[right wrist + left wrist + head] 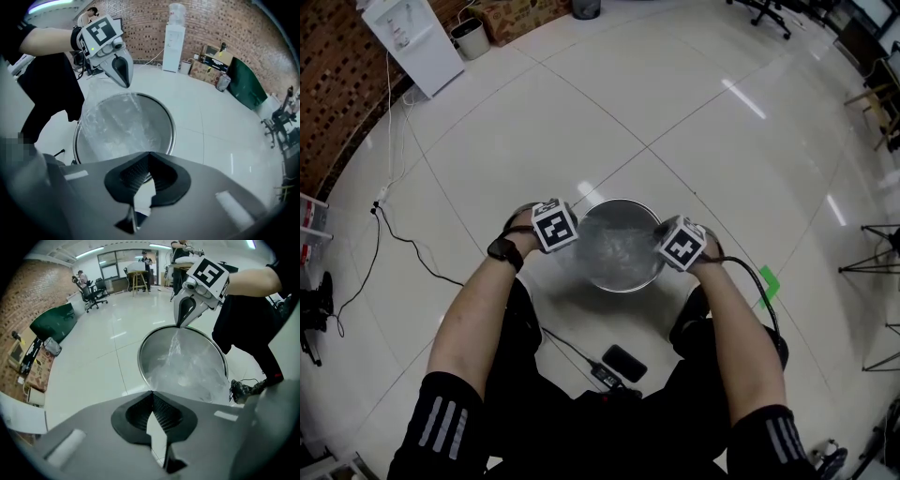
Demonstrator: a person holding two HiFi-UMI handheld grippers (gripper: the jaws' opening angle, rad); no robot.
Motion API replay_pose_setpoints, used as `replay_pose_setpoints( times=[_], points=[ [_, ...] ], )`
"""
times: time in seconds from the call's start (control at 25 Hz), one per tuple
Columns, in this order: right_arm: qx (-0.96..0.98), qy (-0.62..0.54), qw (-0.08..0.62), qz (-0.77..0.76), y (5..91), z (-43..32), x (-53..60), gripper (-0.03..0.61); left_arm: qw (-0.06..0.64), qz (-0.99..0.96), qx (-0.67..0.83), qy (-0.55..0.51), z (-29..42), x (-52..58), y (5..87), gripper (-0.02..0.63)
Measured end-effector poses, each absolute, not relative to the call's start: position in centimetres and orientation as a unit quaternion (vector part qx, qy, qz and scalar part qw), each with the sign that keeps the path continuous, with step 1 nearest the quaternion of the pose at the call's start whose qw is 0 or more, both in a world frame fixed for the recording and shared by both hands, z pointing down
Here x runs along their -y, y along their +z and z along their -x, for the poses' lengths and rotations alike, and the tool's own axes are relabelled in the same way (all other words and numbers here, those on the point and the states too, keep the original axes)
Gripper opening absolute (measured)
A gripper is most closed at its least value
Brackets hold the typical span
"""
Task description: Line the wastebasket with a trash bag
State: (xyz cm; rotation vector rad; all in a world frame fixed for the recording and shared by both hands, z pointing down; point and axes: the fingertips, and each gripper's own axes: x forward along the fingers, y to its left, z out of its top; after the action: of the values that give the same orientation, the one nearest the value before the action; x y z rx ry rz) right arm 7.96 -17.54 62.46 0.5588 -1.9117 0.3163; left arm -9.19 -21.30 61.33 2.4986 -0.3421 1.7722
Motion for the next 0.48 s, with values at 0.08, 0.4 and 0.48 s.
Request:
replay_pose_setpoints(
  times=[0.08, 0.4, 0.48],
  points=[
    [0.800, 0.135, 0.523, -0.262, 61.7, -8.8, 18.7, 0.006, 0.033, -0.816, 0.126, 0.564, 9.7, 22.2, 60.5, -0.006],
    [0.783, 0.176, 0.456, -0.384, 60.6, -13.2, 23.0, 0.006, 0.103, -0.825, 0.223, 0.508, 11.6, 25.5, 60.6, -0.006],
    [0.786, 0.198, 0.433, -0.394, 61.0, -13.9, 23.5, 0.006, 0.137, -0.830, 0.235, 0.488, 11.7, 25.8, 61.1, -0.005]
  ],
)
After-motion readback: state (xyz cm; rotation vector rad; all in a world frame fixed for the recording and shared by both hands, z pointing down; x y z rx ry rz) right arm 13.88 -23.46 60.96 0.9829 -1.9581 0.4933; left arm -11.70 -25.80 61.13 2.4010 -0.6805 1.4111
